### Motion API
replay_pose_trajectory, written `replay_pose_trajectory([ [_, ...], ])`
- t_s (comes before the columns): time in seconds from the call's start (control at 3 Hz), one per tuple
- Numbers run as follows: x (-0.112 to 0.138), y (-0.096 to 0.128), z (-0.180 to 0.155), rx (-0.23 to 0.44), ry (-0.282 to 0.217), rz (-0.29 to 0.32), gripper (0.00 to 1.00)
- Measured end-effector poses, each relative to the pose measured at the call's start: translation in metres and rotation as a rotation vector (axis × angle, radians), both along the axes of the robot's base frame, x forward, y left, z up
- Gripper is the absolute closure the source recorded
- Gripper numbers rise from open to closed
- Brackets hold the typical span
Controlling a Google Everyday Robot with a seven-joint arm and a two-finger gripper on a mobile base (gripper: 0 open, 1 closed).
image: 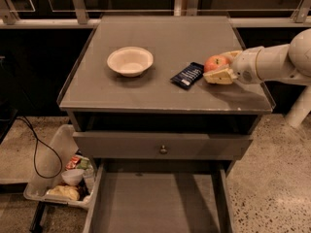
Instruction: Pick apple from middle drawer and place on counter
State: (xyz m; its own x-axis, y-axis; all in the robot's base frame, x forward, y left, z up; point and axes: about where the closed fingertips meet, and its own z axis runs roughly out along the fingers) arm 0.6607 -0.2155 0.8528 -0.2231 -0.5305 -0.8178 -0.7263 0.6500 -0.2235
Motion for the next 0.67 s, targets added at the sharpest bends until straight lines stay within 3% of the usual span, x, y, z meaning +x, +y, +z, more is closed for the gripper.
replay_pose_trajectory([
  [0.33, 0.0000, 0.0000, 0.0000, 0.000, 0.000, 0.000, 0.14],
  [0.67, 0.0000, 0.0001, 0.0000, 0.000, 0.000, 0.000, 0.00],
])
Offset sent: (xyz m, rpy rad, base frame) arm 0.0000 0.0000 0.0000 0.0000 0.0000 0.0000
